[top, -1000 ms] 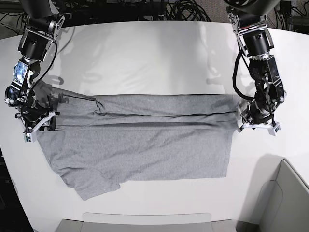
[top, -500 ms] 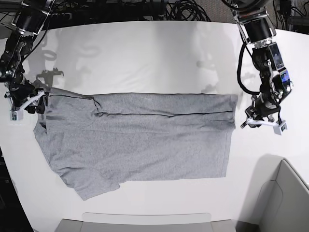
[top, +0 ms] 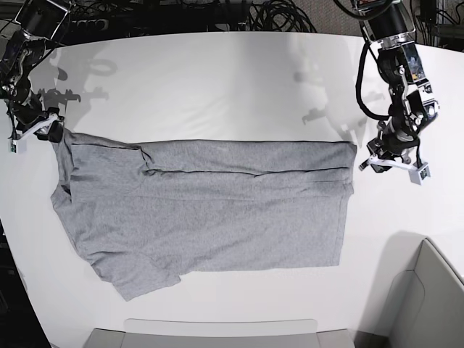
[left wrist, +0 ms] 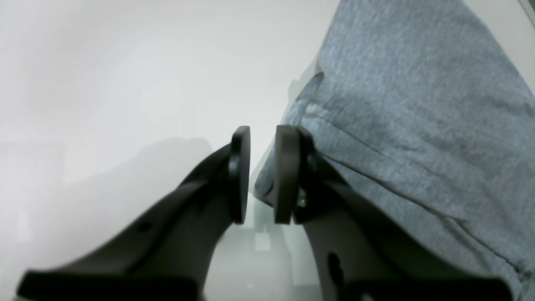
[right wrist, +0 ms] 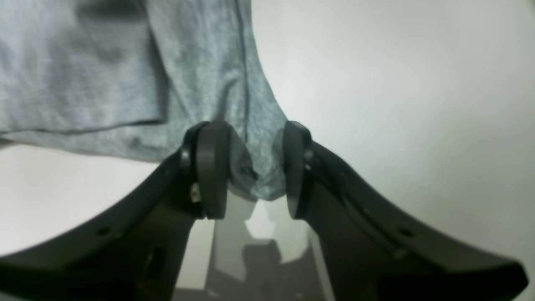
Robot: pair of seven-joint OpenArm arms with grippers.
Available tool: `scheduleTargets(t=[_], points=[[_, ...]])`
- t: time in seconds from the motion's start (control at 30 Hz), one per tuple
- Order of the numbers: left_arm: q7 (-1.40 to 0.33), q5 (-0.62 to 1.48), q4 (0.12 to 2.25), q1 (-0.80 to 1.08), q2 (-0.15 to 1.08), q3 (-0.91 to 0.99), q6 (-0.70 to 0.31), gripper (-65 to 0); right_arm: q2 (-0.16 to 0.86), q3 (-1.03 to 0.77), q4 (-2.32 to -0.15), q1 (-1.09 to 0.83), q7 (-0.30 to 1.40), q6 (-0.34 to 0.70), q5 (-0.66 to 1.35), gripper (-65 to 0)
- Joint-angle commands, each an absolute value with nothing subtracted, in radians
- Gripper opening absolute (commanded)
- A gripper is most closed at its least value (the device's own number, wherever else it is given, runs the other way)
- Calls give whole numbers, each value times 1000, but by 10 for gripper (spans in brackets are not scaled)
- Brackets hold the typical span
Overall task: Fold the T-shirt properly
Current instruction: 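Lower the folded edge onto the shirt and open both grippers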
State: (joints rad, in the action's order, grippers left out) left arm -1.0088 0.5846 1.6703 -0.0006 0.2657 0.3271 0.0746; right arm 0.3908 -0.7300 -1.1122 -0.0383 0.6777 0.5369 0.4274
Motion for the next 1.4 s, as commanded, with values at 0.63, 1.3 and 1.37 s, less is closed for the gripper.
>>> scheduleTargets(t=[0.63,1.3,1.37], points=[[-972,934,1428,-10,360,329,61,-497,426,-728,-1073,-41,671,550,421,-427],[-961,938,1431,5,308,254,-7,-497,421,-728,-1073,-41,673,552,421,-427],[-960,938,1431,4,305,255,-7,-497,421,-728,-1073,-42,673,552,420,-427]])
